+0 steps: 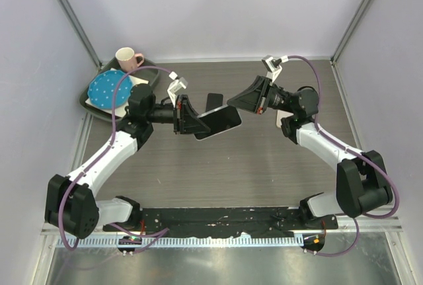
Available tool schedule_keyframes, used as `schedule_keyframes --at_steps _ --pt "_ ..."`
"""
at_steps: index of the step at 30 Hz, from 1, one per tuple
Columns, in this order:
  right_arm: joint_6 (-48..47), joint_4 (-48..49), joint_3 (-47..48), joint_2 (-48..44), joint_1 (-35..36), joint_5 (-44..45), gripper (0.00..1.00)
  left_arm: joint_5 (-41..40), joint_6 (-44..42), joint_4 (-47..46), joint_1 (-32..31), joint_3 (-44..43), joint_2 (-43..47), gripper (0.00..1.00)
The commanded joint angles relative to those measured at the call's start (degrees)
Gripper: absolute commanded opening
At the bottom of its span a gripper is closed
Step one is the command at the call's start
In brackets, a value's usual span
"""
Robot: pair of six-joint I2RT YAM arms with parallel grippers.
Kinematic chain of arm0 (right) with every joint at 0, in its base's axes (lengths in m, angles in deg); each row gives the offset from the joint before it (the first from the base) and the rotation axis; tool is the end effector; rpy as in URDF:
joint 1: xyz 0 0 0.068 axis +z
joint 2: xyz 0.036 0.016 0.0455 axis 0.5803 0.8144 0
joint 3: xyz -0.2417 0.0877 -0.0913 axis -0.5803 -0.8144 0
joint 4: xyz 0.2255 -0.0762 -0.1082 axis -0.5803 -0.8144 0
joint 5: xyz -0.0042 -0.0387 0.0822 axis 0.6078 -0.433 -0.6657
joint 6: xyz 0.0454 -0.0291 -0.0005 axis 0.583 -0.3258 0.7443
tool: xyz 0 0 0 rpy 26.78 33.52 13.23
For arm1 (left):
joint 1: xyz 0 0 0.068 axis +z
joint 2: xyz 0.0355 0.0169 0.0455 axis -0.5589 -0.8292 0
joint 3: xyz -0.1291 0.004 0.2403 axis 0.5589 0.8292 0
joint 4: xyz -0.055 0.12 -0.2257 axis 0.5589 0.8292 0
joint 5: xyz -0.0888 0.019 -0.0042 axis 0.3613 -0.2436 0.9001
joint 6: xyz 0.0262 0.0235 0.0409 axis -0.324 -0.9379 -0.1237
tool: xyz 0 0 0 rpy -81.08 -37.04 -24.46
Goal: Take the phone out of the phone case
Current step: Adjust the phone.
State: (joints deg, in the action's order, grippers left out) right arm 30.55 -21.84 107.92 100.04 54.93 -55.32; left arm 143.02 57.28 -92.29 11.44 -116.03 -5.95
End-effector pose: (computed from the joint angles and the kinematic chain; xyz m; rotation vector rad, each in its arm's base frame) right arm 0.2631 0.1254 0.3493 -0.5765 1.4082 1.7907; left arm 0.2395 -0.1356 0.3302 0.9273 1.6292 -1.6274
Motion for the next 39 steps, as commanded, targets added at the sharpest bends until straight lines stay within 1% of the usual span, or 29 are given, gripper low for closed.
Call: schedule_keyframes --at_steps 1,3,4,5,6,7,8,13,17,19,20,25,27,30,37,39 --pt "6.3 5.7 2.4 -0.2 1.6 -1.9 0.01 2.5 -6.8 2.1 -1.0 -3.9 1.5 0.00" --pt "7.6 5.7 2.4 -0.1 2.5 -2.3 0.01 2.1 -12.7 11.8 -1.5 -5.7 1.5 0.00" --pt "8.0 5.6 2.3 -0.3 2.8 -2.6 0.01 1.0 -22.3 16.5 -2.8 -7.4 1.4 0.00" --pt "8.5 5.6 2.1 -0.4 2.9 -2.7 0.01 -0.2 -27.4 28.2 -3.6 -10.4 1.3 0.00" --pt "8.5 5.3 1.9 -0.6 3.7 -3.0 0.01 -1.0 -32.5 33.4 -4.3 -12.2 1.1 0.00" --pt "8.6 5.3 1.7 -0.7 4.0 -3.3 0.01 -1.3 -38.4 36.6 -5.4 -13.2 0.9 0.00" --pt "8.1 5.3 1.5 -1.4 4.3 -3.6 0.01 -1.3 -38.4 38.0 -5.4 -14.2 0.8 0.00" --pt "7.5 5.1 -0.5 -3.3 4.7 -3.6 0.01 0.3 -38.5 39.1 -5.4 -16.4 1.2 0.00" --pt "11.9 10.0 -0.3 -2.4 5.6 -4.4 0.01 1.8 -39.1 40.6 -5.7 -18.1 1.1 0.00" --pt "13.7 12.0 0.2 -1.5 6.4 -5.0 0.01 2.6 -41.5 42.8 -6.1 -19.5 1.1 0.00" --pt "14.2 12.6 0.4 -1.3 7.4 -5.2 0.01 2.6 -45.3 45.9 -6.4 -20.2 1.0 0.00" --pt "14.7 13.4 1.6 0.3 9.8 -6.7 0.01 2.3 -54.8 56.0 -8.2 -23.6 0.8 0.00" --pt "14.7 14.0 1.7 0.6 10.2 -6.9 0.01 1.9 -57.8 57.7 -8.5 -24.4 0.6 0.00" --pt "14.9 14.4 1.6 1.0 10.4 -7.0 0.01 2.5 -59.4 60.1 -8.7 -25.6 0.6 0.00" --pt "15.9 16.0 2.2 2.6 11.0 -7.7 0.01 5.0 -66.6 67.8 -9.6 -29.5 0.1 0.00" --pt "15.5 16.2 2.0 2.6 11.2 -7.7 0.01 5.6 -66.6 67.9 -9.7 -29.6 0.4 0.00"
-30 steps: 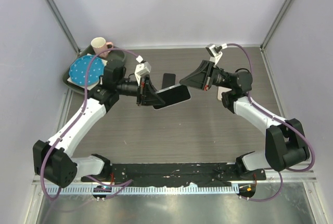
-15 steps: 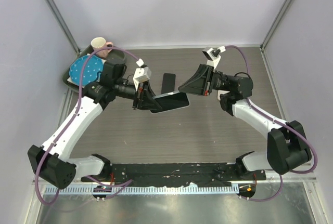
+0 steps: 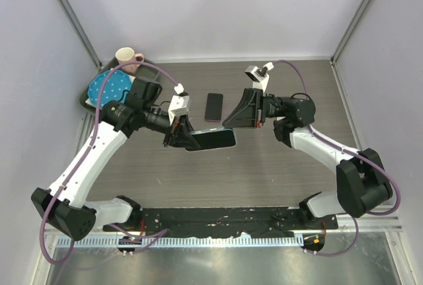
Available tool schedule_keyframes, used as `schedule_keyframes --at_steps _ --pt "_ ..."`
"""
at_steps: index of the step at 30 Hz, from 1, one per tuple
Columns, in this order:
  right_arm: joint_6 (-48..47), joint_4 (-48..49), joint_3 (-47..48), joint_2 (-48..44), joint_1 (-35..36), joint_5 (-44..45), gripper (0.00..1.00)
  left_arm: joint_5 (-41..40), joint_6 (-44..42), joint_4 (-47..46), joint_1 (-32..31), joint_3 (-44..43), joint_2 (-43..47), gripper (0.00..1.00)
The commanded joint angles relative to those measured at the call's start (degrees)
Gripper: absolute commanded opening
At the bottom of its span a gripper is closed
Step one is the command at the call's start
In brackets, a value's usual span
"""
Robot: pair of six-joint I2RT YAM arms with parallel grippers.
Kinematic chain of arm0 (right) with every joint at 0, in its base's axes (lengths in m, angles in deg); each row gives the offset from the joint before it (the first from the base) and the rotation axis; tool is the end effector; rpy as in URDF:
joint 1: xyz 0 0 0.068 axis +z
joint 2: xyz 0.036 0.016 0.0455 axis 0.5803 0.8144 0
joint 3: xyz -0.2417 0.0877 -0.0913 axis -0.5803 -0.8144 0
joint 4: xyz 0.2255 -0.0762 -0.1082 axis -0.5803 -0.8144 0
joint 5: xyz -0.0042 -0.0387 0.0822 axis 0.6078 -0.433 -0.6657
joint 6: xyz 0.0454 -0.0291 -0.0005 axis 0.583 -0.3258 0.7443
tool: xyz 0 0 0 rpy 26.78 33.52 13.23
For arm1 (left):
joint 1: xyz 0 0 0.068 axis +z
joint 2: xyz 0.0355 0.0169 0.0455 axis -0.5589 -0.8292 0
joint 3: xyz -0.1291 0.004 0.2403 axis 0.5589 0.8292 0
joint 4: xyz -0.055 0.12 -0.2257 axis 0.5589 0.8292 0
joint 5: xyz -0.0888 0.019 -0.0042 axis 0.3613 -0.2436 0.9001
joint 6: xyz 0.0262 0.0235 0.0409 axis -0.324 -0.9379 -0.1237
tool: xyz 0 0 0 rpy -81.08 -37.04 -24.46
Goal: Take the phone out of the phone case
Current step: Adjust the phone.
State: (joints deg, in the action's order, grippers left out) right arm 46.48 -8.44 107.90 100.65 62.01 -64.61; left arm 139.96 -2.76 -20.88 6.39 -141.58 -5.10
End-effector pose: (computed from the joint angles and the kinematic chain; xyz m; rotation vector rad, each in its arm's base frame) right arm 0.2312 0.1525 0.3588 -0.8394 1.4128 2.0387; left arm 0.1870 -0.1346 0.3825 1.4518 1.5577 -1.3335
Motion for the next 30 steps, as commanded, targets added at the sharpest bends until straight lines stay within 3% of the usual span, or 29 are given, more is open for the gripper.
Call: schedule_keyframes --at_steps 1,5,11,18,30 --pt "-0.8 2.6 1.9 2.0 4.1 1.6 0.01 8.7 -6.5 -3.5 -4.7 -4.0 -0.4 0.00" --pt "-8.5 -4.9 1.8 0.7 4.0 0.2 0.01 7.4 -4.1 -4.9 -4.6 -3.8 0.0 0.00" --pt "-27.6 -26.0 1.2 -5.8 4.0 -0.5 0.01 8.7 -1.5 -8.8 -4.0 -0.9 0.7 0.00" --pt "-33.6 -29.8 -0.3 -4.8 3.8 1.2 0.01 16.0 2.1 -9.7 -3.3 -4.3 -0.2 0.00" --pt "-37.1 -31.4 2.2 -2.5 3.7 2.8 0.01 23.0 -2.0 -4.4 -2.2 -5.1 0.3 0.00"
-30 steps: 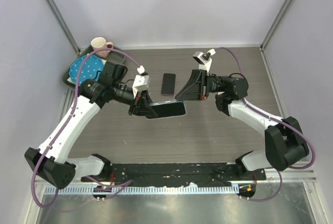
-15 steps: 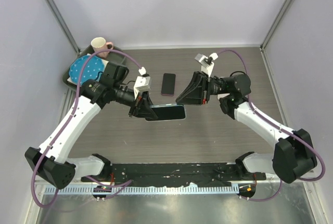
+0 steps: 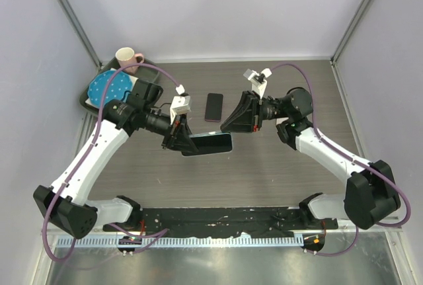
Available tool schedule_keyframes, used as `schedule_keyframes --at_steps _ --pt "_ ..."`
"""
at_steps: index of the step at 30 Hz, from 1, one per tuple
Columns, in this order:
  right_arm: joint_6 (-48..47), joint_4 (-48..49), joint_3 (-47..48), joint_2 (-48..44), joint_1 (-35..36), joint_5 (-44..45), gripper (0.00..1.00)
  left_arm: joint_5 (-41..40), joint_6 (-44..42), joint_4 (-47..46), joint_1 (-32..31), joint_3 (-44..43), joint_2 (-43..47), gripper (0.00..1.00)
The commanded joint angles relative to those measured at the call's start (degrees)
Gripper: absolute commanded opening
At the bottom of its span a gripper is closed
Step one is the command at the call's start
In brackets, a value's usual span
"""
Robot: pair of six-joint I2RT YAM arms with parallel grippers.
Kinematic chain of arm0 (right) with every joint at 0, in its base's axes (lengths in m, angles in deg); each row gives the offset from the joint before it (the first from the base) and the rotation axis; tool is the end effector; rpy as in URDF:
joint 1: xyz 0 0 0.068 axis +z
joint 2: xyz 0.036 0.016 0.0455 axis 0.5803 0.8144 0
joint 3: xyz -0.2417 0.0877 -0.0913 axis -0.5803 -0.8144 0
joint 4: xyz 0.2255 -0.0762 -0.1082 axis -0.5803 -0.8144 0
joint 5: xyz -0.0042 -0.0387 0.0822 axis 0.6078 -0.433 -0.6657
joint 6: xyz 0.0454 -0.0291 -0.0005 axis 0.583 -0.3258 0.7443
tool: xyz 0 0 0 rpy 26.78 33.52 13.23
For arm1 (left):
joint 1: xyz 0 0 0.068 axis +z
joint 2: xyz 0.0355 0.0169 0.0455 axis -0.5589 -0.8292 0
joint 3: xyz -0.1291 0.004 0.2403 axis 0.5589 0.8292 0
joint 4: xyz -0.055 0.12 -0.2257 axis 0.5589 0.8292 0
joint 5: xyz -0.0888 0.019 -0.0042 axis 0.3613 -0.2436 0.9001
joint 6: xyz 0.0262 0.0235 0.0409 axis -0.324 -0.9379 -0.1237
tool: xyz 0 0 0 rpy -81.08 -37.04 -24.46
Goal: Take the phone out of the phone case
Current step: Adjust the phone.
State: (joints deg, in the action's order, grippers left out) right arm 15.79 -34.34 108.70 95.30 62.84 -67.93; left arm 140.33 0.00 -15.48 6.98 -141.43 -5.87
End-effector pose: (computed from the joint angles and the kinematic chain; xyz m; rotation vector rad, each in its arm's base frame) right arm 0.2279 0.1561 0.3551 -1.0230 1.3858 1.7985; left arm 0.1856 -0.1314 0.3740 1.3941 1.7104 -1.4205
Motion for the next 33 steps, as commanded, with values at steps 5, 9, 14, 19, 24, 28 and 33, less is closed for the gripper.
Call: schedule_keyframes --at_steps 5,9,14,19,24,28,33 --pt "-7.1 -5.8 1.2 1.5 2.5 5.5 0.01 25.5 -6.5 -8.7 -1.6 -4.2 0.9 0.00" --pt "-10.3 -9.1 1.0 1.3 2.4 6.0 0.01 26.9 -10.3 -4.7 -0.9 -5.8 0.3 0.00" --pt "-13.5 -15.5 3.8 0.9 2.3 4.4 0.11 22.9 -9.5 -5.6 -0.8 -3.9 0.5 0.00" --pt "-18.1 -22.7 5.1 -1.4 2.2 2.1 0.40 19.8 -1.6 -15.9 0.1 0.7 1.9 0.00" --pt "-12.6 -19.8 6.3 -3.0 0.3 -2.4 0.49 18.0 7.3 -25.2 1.2 4.0 2.6 0.00" --pt "-6.9 -16.7 7.5 -4.8 -2.0 -4.3 0.65 17.1 10.5 -27.6 1.8 5.0 3.1 0.00" --pt "-7.2 -15.8 7.4 -7.2 -3.0 -3.9 0.73 12.3 31.4 -45.9 2.5 10.5 3.7 0.00"
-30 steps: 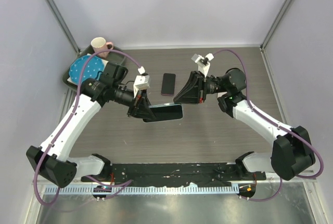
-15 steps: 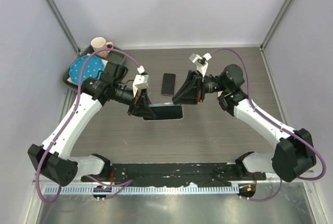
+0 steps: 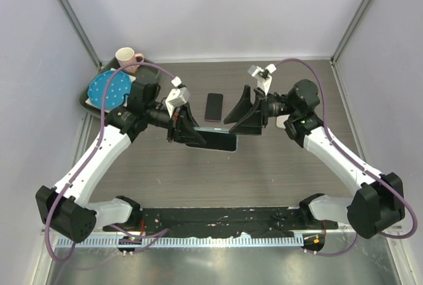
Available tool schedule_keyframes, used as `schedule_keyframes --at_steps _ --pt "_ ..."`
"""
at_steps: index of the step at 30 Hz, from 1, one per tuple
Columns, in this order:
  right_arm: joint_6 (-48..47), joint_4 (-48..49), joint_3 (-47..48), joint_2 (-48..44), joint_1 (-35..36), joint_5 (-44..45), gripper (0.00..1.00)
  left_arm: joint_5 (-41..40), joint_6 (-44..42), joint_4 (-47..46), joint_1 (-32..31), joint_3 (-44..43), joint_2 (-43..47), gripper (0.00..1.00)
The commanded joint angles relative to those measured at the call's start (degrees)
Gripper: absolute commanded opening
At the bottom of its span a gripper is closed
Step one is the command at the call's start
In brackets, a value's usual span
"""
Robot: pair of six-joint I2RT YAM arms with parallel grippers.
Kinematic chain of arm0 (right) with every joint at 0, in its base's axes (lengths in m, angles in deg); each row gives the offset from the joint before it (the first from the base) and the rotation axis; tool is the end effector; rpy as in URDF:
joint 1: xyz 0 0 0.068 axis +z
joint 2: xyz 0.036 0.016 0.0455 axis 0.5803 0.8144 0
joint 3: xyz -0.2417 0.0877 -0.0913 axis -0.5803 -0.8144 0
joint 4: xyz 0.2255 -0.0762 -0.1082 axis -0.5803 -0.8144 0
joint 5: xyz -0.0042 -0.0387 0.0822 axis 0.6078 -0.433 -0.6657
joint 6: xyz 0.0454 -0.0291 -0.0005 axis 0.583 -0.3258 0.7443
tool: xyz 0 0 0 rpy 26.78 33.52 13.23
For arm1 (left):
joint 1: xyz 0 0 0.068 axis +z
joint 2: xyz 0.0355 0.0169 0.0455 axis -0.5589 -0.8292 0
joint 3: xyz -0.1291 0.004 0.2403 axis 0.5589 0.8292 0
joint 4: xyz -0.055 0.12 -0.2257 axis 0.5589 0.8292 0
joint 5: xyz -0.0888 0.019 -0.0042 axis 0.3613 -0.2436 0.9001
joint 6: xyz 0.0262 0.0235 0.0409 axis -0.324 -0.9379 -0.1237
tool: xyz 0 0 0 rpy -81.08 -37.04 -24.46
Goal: Take the phone out of the phone case
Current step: Adjust the phone.
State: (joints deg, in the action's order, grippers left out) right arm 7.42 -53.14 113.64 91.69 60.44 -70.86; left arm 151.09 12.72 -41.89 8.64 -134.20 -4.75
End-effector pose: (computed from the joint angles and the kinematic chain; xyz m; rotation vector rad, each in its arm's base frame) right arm 0.2279 0.1440 0.3730 -1.0421 1.4649 1.7611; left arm 0.2057 -0.1360 0.3721 1.3505 1.4432 -1.5437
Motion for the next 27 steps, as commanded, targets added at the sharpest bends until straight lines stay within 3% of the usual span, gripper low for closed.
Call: schedule_keyframes --at_steps 1,7,9,10,11,13,17,22,26,27 --pt "1.0 2.5 2.5 -3.7 -0.9 -0.6 0.76 0.5 22.5 -23.5 1.1 4.5 2.5 0.00" --pt "-6.2 -4.0 6.0 -4.4 -6.9 0.0 0.78 -6.4 45.3 -53.4 4.0 14.1 2.3 0.00" --pt "-13.1 -14.3 7.2 -4.8 -8.8 0.2 0.78 -9.1 53.4 -63.2 5.7 17.3 2.3 0.00" --pt "-23.4 -20.2 7.8 -5.0 -9.1 1.0 0.78 -10.1 54.5 -64.4 6.1 17.9 2.3 0.00" --pt "-29.7 -32.3 9.1 -5.1 -9.3 2.4 0.78 -10.6 54.9 -64.6 6.6 18.2 2.3 0.00" --pt "-38.8 -39.1 8.2 -5.6 -9.3 5.9 0.79 -11.8 55.3 -64.6 7.2 18.5 2.1 0.00" --pt "-43.9 -40.0 4.6 -7.2 -9.3 11.5 0.79 -13.2 61.1 -73.5 7.9 20.8 1.5 0.00" --pt "-42.5 -34.7 1.7 -6.4 -9.4 12.6 0.73 -13.9 68.3 -80.1 8.5 22.3 1.4 0.00" --pt "-36.5 -24.7 0.5 -4.9 -9.5 6.6 0.69 -15.3 72.2 -80.6 8.8 23.0 1.6 0.00" --pt "-29.6 -21.3 0.1 -4.0 -9.6 5.3 0.68 -15.4 72.5 -80.6 8.8 23.0 1.7 0.00"
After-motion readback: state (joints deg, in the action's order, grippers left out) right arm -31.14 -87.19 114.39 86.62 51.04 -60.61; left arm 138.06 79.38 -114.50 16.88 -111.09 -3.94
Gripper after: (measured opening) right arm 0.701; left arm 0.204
